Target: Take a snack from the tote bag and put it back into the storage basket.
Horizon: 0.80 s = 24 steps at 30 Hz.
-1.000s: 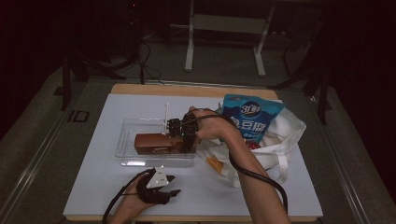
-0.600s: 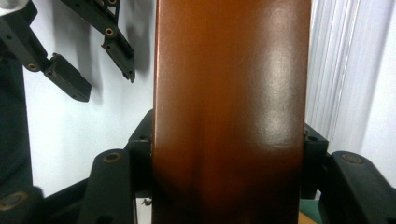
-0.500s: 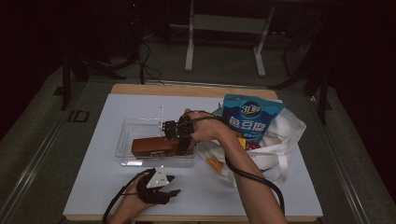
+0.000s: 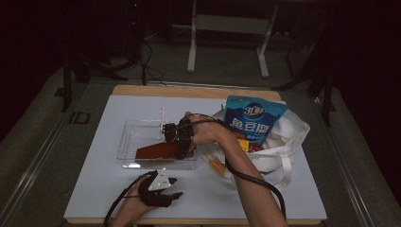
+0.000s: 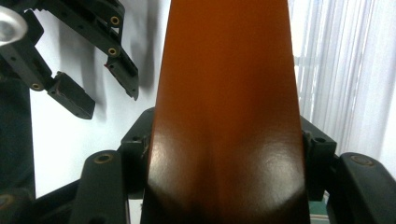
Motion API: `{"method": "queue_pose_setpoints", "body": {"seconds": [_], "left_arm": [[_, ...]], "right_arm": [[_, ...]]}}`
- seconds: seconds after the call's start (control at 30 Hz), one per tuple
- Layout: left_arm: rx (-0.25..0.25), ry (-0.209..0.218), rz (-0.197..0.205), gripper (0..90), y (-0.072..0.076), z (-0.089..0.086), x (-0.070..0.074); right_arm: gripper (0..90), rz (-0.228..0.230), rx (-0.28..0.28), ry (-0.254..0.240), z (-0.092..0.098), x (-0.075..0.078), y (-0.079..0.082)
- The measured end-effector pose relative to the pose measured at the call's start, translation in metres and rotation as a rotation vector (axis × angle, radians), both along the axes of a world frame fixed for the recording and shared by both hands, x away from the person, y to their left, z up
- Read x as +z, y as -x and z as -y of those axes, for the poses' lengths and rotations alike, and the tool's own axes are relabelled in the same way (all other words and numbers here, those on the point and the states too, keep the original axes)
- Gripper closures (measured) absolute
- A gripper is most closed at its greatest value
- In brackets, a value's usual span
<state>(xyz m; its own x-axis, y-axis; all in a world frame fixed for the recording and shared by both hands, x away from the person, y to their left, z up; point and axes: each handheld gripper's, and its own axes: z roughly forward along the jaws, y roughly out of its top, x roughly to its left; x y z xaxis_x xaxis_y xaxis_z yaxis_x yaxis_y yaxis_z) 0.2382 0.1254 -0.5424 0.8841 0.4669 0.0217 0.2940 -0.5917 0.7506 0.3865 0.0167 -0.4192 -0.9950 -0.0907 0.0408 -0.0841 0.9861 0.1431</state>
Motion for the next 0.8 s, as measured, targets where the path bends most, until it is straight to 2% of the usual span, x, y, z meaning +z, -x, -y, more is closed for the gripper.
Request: {"method": "queue_pose_setpoints", "body": {"seconds": [0.13,0.2,0.33,0.43,0.6,0.8], "left_arm": [[0.001,0.002,-0.002,46.6,0.000,0.000,0.000],[0.001,0.000,0.000,46.5,0.000,0.000,0.000],[0.001,0.000,-0.001,46.4,0.000,0.000,0.000],[0.002,0.001,-0.002,46.4,0.000,0.000,0.000],[0.003,0.002,-0.004,46.3,0.000,0.000,0.000],[0.003,0.002,-0.006,46.3,0.000,0.000,0.000]], "right_arm": [[30.7,-0.023,-0.005,0.018,0.002,-0.005,0.001],[30.9,-0.033,-0.006,0.018,0.003,-0.007,0.000],[29.4,-0.035,-0.007,0.050,0.005,-0.010,0.001],[28.6,-0.026,-0.008,0.050,0.008,-0.010,0.000],[29.0,-0.038,0.001,0.049,0.011,-0.005,0.001],[31.8,-0.021,-0.012,0.034,0.015,-0.002,0.000]]}}
